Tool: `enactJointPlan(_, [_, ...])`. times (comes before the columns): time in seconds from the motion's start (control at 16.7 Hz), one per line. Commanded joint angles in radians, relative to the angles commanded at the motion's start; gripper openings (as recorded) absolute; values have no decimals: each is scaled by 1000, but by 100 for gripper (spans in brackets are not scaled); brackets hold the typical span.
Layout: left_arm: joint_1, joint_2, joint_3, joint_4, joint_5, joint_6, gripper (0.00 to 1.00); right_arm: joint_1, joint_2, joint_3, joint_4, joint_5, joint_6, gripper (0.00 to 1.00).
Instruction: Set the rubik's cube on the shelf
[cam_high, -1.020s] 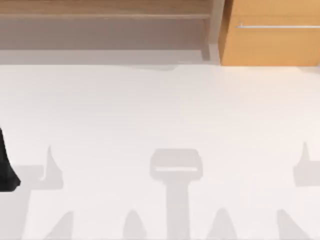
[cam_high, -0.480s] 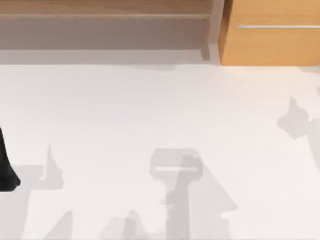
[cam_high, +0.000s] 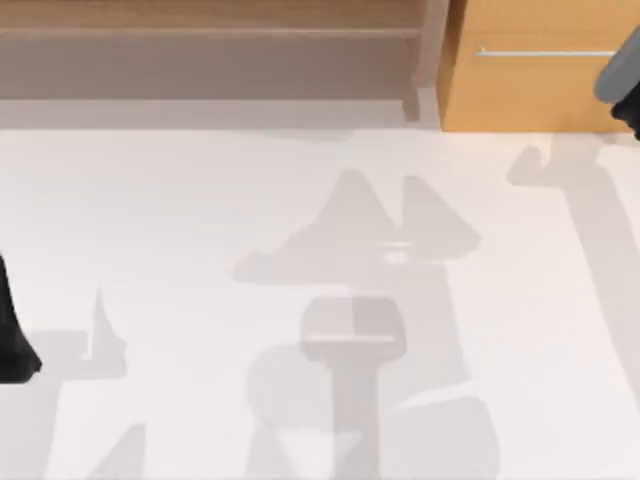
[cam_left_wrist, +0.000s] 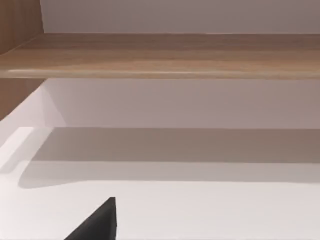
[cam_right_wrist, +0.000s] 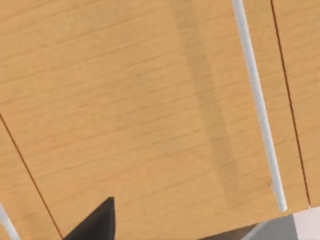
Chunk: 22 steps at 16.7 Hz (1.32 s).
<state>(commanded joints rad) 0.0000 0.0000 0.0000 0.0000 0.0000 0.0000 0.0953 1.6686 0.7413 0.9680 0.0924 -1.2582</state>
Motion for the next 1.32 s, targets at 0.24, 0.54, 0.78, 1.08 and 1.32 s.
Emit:
enactJointPlan(0.24, [0,0,0,0,0,0,100,37,296,112,168,55,-172,100])
enactJointPlan(0.54, [0,0,0,0,0,0,100,74,525,191,296,110,-284,100])
enactJointPlan(0.78, [0,0,0,0,0,0,100,81,562,203,316,120,-300,100])
enactJointPlan(1.08, [0,0,0,0,0,0,100,76,565,214,307,116,-299,100])
enactJointPlan(1.32, [0,0,0,0,0,0,100,71,603,295,264,110,-300,100])
